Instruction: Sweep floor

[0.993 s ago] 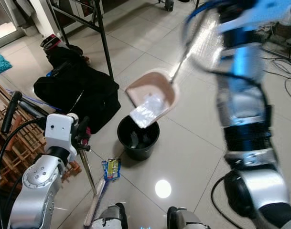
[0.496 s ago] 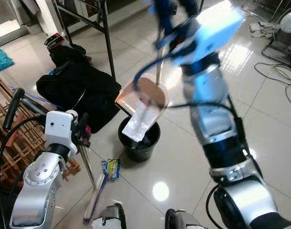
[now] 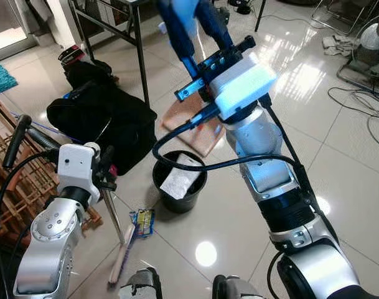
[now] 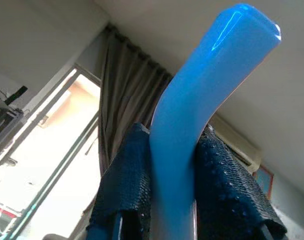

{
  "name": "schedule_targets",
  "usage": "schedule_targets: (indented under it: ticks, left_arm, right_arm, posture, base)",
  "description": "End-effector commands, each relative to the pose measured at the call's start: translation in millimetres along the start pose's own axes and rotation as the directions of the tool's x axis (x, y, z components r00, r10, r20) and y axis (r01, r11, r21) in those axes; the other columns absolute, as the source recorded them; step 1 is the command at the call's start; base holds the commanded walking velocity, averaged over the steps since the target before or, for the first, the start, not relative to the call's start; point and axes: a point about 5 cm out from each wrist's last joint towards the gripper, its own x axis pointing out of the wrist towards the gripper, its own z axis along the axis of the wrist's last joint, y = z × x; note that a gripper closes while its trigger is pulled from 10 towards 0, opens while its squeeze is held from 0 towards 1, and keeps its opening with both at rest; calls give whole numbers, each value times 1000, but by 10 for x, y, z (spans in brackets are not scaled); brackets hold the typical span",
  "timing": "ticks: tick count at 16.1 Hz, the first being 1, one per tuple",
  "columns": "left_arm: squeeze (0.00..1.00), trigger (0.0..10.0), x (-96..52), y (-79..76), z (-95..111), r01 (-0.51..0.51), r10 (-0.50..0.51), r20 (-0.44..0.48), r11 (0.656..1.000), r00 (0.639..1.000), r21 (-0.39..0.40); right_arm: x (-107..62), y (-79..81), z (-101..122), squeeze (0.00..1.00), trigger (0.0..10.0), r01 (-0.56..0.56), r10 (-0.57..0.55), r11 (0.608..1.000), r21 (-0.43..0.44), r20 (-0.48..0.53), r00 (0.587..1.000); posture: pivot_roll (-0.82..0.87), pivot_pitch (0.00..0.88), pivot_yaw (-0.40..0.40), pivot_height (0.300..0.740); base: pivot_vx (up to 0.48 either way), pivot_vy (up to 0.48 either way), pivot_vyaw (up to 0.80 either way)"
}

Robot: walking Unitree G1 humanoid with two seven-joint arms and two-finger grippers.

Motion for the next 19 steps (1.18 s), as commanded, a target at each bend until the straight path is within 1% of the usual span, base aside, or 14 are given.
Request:
schedule_targets:
  ticks: [1, 2, 4, 6, 7, 8, 9, 10, 12, 14, 15, 16, 17, 19]
  left_arm:
    - [0, 10000, 12, 19, 39, -18, 18, 22, 1000, 1000, 5]
    - [0, 10000, 15, 18, 39, -18, 18, 22, 1000, 1000, 5]
    - [0, 10000, 39, 5, 32, -18, 18, 23, 1000, 1000, 2]
    - [0, 10000, 57, -6, 29, -17, 17, 25, 1000, 1000, 4]
    - [0, 10000, 70, -7, 35, -15, 15, 28, 1000, 999, 11]
    - [0, 10000, 100, 2, 85, -13, 12, 55, 1000, 998, 19]
    - [0, 10000, 150, 14, 156, -14, 10, 86, 999, 996, 40]
    - [0, 10000, 168, 23, 185, -16, 11, 97, 999, 995, 52]
    - [0, 10000, 232, 65, 355, -14, -1, 147, 995, 989, 100]
    - [0, 10000, 253, 72, 469, -3, -17, 184, 994, 983, 112]
    - [0, 10000, 252, 59, 499, 8, -33, 196, 992, 980, 125]
    - [0, 10000, 252, 46, 511, 15, -41, 203, 991, 978, 130]
    - [0, 10000, 257, 6, 516, 31, -58, 207, 991, 977, 127]
    - [0, 10000, 267, -47, 475, 51, -74, 193, 992, 978, 118]
  right_arm:
    - [110, -48, 112, 0, 10000, 2, 3, 999, -51, 90, 996]
    - [118, -64, 109, 0, 10000, 6, -1, 998, -60, 93, 996]
    - [136, -190, 90, 0, 10000, 13, -1, 992, -127, 91, 996]
    - [105, -339, 64, 0, 10000, 35, -26, 982, -183, 53, 998]
    - [56, -439, 27, 0, 10000, 46, -47, 974, -221, 0, 999]
    - [-72, -588, -25, 0, 10000, 68, -91, 965, -252, -82, 992]
    - [-277, -776, -76, 0, 10000, 109, -166, 950, -291, -182, 969]
    - [-352, -840, -86, 0, 10000, 129, -198, 945, -300, -212, 957]
    - [-761, -1131, -135, 0, 10000, 223, -365, 896, -383, -355, 861]
    - [-1130, -1316, -121, 0, 10000, 313, -517, 831, -460, -432, 739]
    - [-1271, -1366, -103, 0, 10000, 325, -562, 803, -500, -450, 694]
    - [-1324, -1384, -93, 0, 10000, 323, -577, 791, -519, -459, 676]
    - [-1443, -1395, -68, 0, 10000, 351, -609, 775, -526, -472, 637]
    - [-1596, -1354, -61, 0, 10000, 457, -655, 755, -471, -506, 561]
  posture:
    - [35, 121, -13, 740]
    - [33, 119, -13, 740]
    - [27, 114, -14, 740]
    - [24, 107, -15, 740]
    - [22, 103, -15, 740]
    - [17, 100, -13, 740]
    - [5, 95, -8, 740]
    - [5, 95, -8, 740]
    - [-1, 95, -6, 740]
    - [1, 100, -2, 740]
    - [1, 100, -2, 740]
    - [1, 100, 1, 740]
    - [0, 103, 7, 740]
    - [-6, 105, 14, 740]
  base:
    - [0, 0, 0]
    - [0, 0, 0]
    - [0, 0, 0]
    - [0, 0, 0]
    - [0, 0, 0]
    - [0, 0, 0]
    - [0, 0, 0]
    - [0, 0, 0]
    - [0, 0, 0]
    - [0, 0, 0]
    - [0, 0, 0]
    - [0, 0, 0]
    - [0, 0, 0]
    - [0, 0, 0]
